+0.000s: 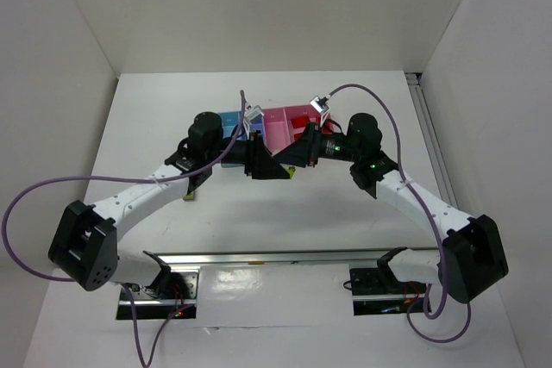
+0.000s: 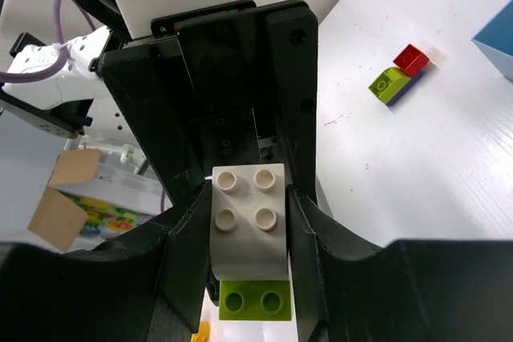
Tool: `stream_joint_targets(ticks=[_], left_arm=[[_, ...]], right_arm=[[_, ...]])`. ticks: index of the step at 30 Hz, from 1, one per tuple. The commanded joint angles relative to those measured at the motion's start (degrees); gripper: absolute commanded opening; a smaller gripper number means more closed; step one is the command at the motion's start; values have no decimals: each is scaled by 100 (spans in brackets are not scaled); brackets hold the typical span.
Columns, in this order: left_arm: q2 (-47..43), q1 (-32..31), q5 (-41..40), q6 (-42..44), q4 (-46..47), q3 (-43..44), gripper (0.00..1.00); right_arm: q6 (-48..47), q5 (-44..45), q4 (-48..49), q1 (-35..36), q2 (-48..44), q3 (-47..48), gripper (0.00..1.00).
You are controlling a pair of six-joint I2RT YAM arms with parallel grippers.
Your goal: Sort the legos into containers by color
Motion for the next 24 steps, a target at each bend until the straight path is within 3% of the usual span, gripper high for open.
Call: stream_joint_targets(ticks=[1, 4, 14, 20, 24], left_arm=[[51, -79, 256, -223, 547, 112, 17], [-1, -79, 256, -91, 300, 112, 0], [-889, 447, -61, 173, -254, -757, 0], [-1539, 991, -499, 392, -1158, -1337, 0], [-1733, 1388, -562, 226, -1239, -1531, 0]], right_arm=[[-88, 89, 224, 104, 56, -16, 27], [-88, 89, 163, 51, 56, 37, 27], [-150, 599, -145, -476, -155, 195, 27], [-395, 1300, -540, -477, 186, 300, 27], [-466, 1425, -357, -363, 688, 476, 26]])
